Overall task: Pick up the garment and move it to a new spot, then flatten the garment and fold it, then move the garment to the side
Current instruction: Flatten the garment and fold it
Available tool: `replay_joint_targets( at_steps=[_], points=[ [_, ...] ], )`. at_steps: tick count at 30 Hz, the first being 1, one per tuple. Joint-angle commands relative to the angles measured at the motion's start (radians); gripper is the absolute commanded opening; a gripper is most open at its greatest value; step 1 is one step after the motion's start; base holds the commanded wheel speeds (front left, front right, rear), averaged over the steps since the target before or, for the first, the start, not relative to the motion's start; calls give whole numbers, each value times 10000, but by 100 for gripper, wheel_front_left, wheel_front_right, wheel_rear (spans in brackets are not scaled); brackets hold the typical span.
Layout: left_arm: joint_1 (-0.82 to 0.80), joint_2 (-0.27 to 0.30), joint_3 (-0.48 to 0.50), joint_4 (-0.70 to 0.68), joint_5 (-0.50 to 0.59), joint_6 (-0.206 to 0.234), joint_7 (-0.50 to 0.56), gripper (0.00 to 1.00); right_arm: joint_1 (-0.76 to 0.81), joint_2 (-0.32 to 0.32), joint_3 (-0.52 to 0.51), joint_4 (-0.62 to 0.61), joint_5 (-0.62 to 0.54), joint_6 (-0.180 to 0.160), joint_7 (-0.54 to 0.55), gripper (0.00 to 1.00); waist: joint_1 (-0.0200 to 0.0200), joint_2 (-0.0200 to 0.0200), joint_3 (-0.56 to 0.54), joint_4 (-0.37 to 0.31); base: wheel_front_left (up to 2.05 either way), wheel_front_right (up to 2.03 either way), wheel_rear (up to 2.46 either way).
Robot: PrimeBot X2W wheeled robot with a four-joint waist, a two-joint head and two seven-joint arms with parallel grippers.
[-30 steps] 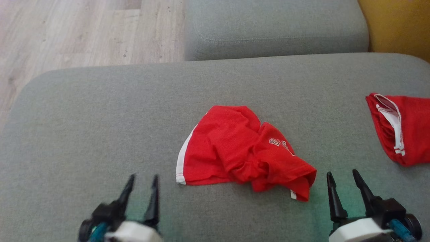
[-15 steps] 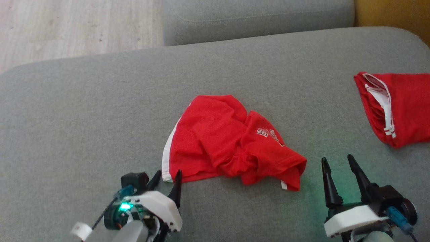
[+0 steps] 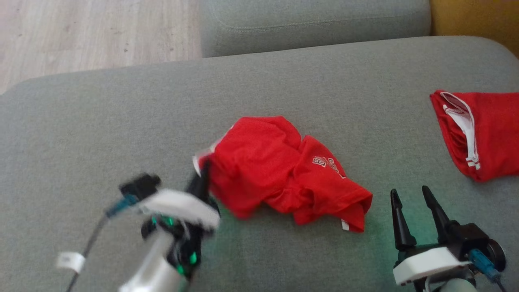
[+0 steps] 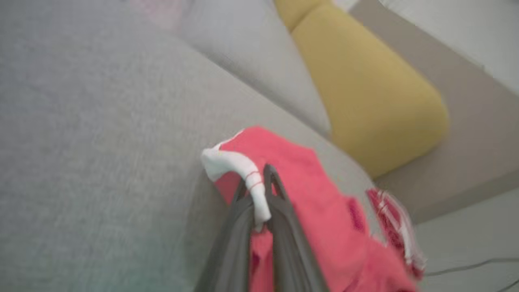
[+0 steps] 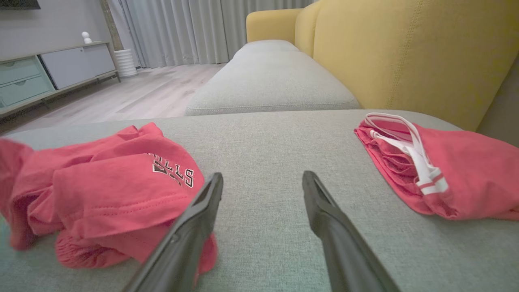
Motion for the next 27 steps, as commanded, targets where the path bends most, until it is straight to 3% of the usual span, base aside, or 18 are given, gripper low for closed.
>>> replay_joint_targets(
  at_steps=[1, 4, 14, 21, 27],
  points=[
    [-1021, 61, 685, -780, -499, 75, -225, 0, -352, -153, 236, -252, 41, 69, -111, 100, -1, 0, -54, 66, 0, 0, 0],
    [-1715, 73, 1287, -1446, -839, 417, -337, 0, -364, -145, 306, -241, 61, 69, -111, 100, -1, 0, -111, 116, 0, 0, 0],
    [-3424, 1046, 2228, -2615, -437, 1661, -360, 0, -409, -210, 281, -184, 104, 69, -111, 100, -1, 0, -282, -64, 0, 0, 0],
    [-3881, 1419, 2265, -3529, 225, 2354, -557, 0, -212, -206, 199, -143, 86, 69, -111, 100, -1, 0, -462, -37, 0, 0, 0],
    [-3728, 1176, 1782, -4301, 631, 2766, -547, 0, -252, -187, 245, -118, 83, 69, -111, 100, -1, 0, -498, -17, 0, 0, 0]
  ],
)
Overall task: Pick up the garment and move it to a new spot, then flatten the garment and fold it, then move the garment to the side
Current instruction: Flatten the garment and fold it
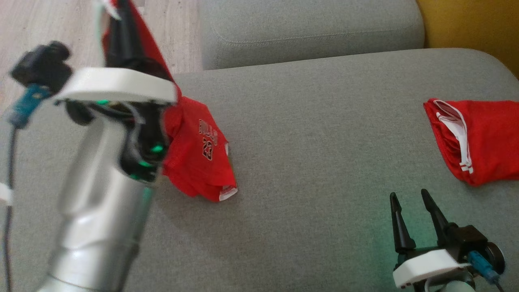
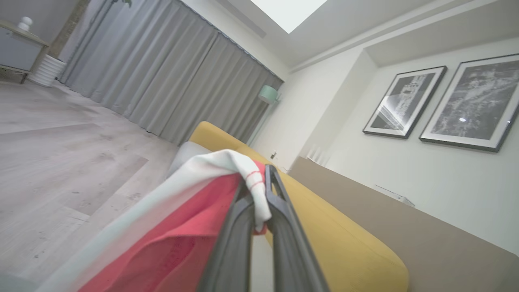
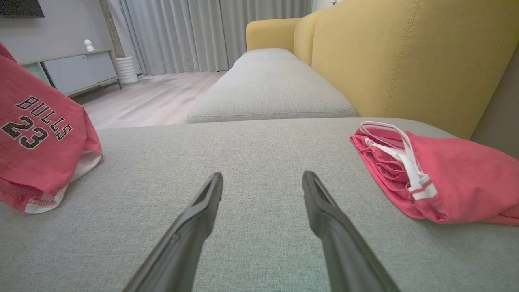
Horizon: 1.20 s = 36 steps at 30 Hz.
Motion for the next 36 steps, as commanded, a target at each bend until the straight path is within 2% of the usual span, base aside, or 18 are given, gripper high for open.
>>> replay_joint_targets(
  at_steps=[1, 8, 10, 14, 17, 22, 23, 24, 25, 26, 31, 34, 36],
  points=[
    [-300, 87, 115, -440, 157, 90, -16, 0, -296, -166, 238, -267, 82, 69, -111, 100, 0, 0, 5, -5, 0, 0, 0],
    [1122, -814, -1984, -579, 218, 302, -233, 0, -473, -132, 490, -165, 143, 69, -111, 100, 0, 0, 100, -270, 0, 0, 0],
    [1398, -883, -2802, -385, 128, 310, -313, 0, -581, -121, 623, -145, 187, 69, -111, 100, 0, 0, 196, -441, 0, 0, 0],
    [1635, -906, -4493, -189, -833, 412, -622, 0, -805, -105, 740, -111, 260, 69, -111, 100, 0, 0, 411, -844, 0, 0, 0],
    [1390, -908, -5453, 210, -1288, 587, -1006, 0, -977, -88, 880, -71, 310, 69, -111, 100, 0, 0, 598, -1203, 0, 0, 0],
    [786, -910, -6751, 747, -2006, 574, -1337, 0, -1156, -53, 955, -35, 400, 69, -111, 100, 0, 0, 956, -1707, 0, 0, 0],
    [678, -910, -6960, 873, -2161, 593, -1380, 6, -1188, -47, 957, -27, 420, 69, -111, 100, 0, 0, 1019, -1788, 0, 0, 0],
    [573, -910, -7172, 992, -2295, 587, -1419, 23, -1219, -42, 963, -19, 439, 69, -111, 100, 0, 0, 1072, -1876, 0, 0, 0],
    [500, -910, -7368, 1053, -2486, 522, -1454, 52, -1241, -37, 959, -16, 455, 69, -111, 100, 0, 0, 1120, -1936, 0, 0, 0],
    [453, -910, -7579, 1108, -2689, 470, -1467, 100, -1261, -33, 956, -14, 471, 69, -111, 100, 0, 0, 1166, -1998, 0, 0, 0],
    [171, -911, -8826, 1353, -3379, 237, -1010, 100, -1258, -23, 768, -18, 496, 69, -111, 100, 0, 0, 1245, -2020, 0, 0, 0],
    [46, -911, -9116, 1364, -3663, 86, -824, 100, -1259, -21, 671, -13, 520, 69, -111, 100, 0, 0, 1230, -1924, 0, 0, 0],
    [-114, -911, -9112, 1450, -3735, 140, -960, 100, -1275, -21, 649, -38, 538, 69, -111, 100, 0, 0, 1223, -1852, 0, 0, 0]
  ],
)
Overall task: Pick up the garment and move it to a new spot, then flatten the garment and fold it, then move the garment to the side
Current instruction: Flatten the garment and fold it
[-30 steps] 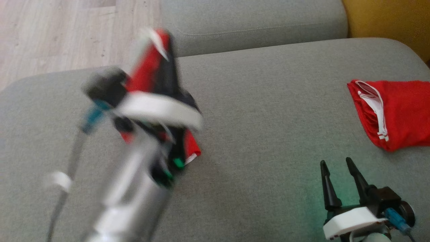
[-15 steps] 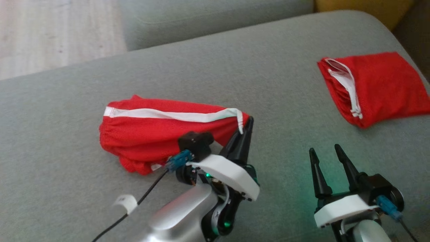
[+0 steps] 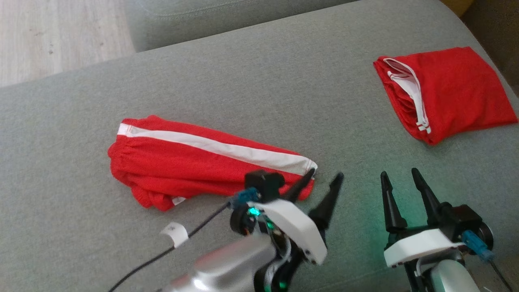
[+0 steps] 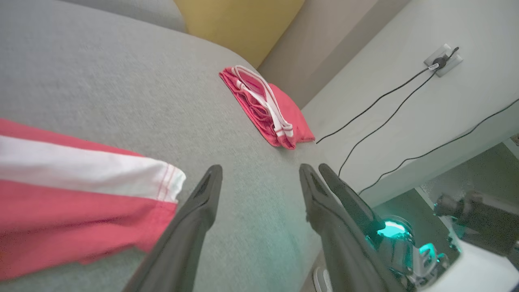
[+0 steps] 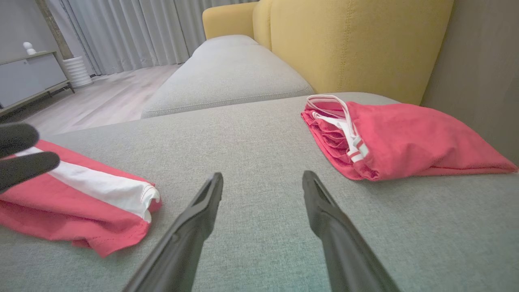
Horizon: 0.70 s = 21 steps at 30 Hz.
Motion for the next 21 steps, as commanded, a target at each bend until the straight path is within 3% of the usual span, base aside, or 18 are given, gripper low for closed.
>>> replay_joint_targets(
  at_steps=[1, 3, 5, 10, 13, 21],
  points=[
    [-795, -12, 321, -41, 22, 86, -278, 100, -389, -36, 193, -319, 106, 69, -111, 100, 0, 0, -12, 107, 0, 0, 0],
    [-1283, 183, 871, 611, 243, 591, -585, 100, -393, -35, 205, -381, 132, 69, -111, 100, 0, 0, -6, 214, 0, 0, 0],
    [-1450, 354, 1108, 833, 324, 768, -678, 100, -385, -35, 213, -400, 131, 69, -111, 100, 0, 0, 9, 241, 0, 0, 0],
    [-2206, 1512, 1798, 1686, 459, 1154, -555, 100, -339, -35, 253, -461, 120, 69, -111, 100, 0, 0, 123, 333, 0, 0, 0],
    [-2562, 2206, 2092, 2058, 153, 975, 55, 100, -304, -34, 232, -480, 89, 69, -111, 100, 0, 0, 171, 374, 0, 0, 0],
    [-3218, 4116, 2864, 2707, -1294, -114, 2637, 100, -613, -34, 560, -432, 79, 69, -111, 100, 0, 0, 326, 147, 0, 0, 0]
  ],
)
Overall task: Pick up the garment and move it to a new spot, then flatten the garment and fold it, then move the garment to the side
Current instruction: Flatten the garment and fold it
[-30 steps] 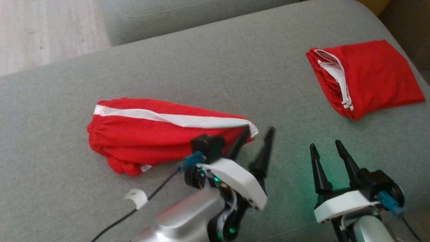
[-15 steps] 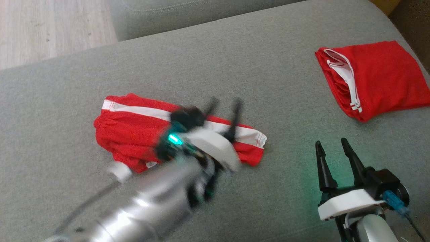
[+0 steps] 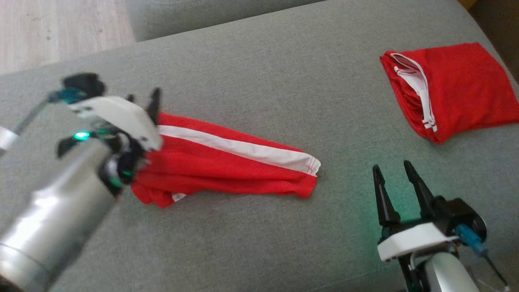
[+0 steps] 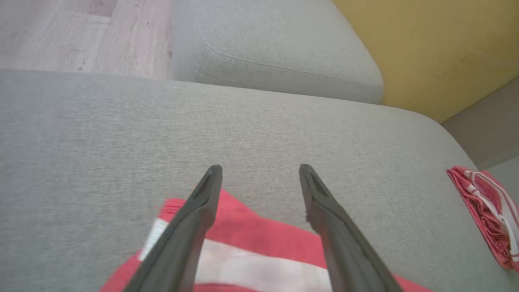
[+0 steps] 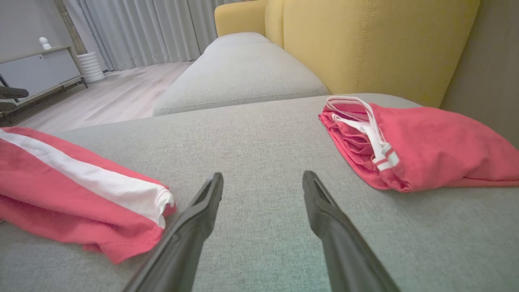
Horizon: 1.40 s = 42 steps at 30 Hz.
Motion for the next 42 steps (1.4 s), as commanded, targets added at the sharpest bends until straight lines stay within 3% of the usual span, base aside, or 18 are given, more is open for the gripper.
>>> replay_joint_targets(
  at_steps=[1, 6, 13, 35, 36, 38, 40, 41, 42],
  points=[
    [-745, 673, 503, -58, -129, -132, 303, 100, -492, -42, 306, -300, 37, 69, -111, 100, -1, 0, 40, -48, 0, 0, 0],
    [-823, 1502, 381, 135, -239, -385, 1298, 100, -585, -42, 348, -303, 152, 69, -111, 100, -1, 0, 42, -37, 0, 0, 0],
    [-453, 2081, -47, -73, -282, -582, 2347, 100, -554, -42, 362, -300, 242, 69, -111, 100, -1, 0, 19, 7, 0, 0, 0],
    [28, 1987, 160, -572, -1000, -959, 2847, 100, -617, -41, 250, -202, 63, 69, -111, 100, -1, 0, 21, -8, 0, 0, 0],
    [50, 1983, 134, -589, -989, -975, 2869, 78, -617, -41, 252, -204, 65, 69, -111, 100, -1, 0, 10, -9, 0, 0, 0],
    [71, 1975, 98, -609, -961, -1035, 2885, 47, -610, -41, 261, -208, 69, 69, -111, 100, -1, 0, 3, -5, 0, 0, 0],
    [71, 1929, 115, -649, -936, -1098, 2790, 24, -602, -41, 252, -211, 68, 69, -111, 100, -1, 0, -4, 15, 0, 0, 0],
    [63, 1901, 143, -662, -938, -1128, 2730, 0, -593, -41, 239, -211, 69, 69, -111, 100, -1, 0, -16, 32, 0, 0, 0],
    [53, 1871, 154, -694, -936, -1191, 2700, 0, -574, -41, 210, -209, 69, 69, -111, 100, -1, 0, -39, 65, 0, 0, 0]
  ],
)
